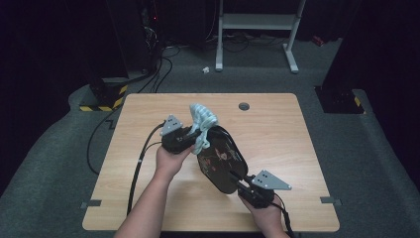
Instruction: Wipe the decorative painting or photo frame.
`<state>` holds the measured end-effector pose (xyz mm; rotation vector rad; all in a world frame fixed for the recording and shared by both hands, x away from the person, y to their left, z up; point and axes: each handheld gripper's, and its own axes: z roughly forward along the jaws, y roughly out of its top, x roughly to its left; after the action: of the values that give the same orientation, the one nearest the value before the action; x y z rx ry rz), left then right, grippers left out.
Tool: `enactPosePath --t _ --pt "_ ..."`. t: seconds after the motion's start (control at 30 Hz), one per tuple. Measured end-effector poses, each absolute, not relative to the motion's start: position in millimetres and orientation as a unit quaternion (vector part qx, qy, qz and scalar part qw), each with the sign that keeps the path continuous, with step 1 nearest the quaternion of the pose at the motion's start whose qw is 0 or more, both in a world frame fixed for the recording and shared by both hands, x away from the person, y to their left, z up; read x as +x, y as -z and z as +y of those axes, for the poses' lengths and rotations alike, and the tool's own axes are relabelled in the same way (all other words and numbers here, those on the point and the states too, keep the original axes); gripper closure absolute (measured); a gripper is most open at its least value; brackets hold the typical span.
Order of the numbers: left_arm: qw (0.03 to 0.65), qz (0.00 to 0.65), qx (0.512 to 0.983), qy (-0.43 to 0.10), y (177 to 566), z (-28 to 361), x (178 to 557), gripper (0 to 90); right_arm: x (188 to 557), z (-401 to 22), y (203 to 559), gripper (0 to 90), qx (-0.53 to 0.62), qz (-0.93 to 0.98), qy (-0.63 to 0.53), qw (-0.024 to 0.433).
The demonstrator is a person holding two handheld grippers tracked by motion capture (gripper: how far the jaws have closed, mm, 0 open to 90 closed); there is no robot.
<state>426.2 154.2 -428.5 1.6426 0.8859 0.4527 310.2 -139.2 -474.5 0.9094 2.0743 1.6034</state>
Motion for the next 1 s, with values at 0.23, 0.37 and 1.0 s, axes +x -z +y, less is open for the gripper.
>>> enactPosePath --t 0.23,0.37,1.0 --pt "0.553 0.415 0.699 -0.182 462 171 428 74.0 310 -138 475 77.3 0.320 0.735 -0.569 0.183" --pt "0.547 0.426 0.699 -0.174 474 174 428 74.1 310 -138 475 77.3 0.320 0.735 -0.568 0.184" --pt "0.585 0.362 0.696 -0.204 420 159 403 73.9 310 -139 475 77.3 0.325 0.734 -0.568 0.181"
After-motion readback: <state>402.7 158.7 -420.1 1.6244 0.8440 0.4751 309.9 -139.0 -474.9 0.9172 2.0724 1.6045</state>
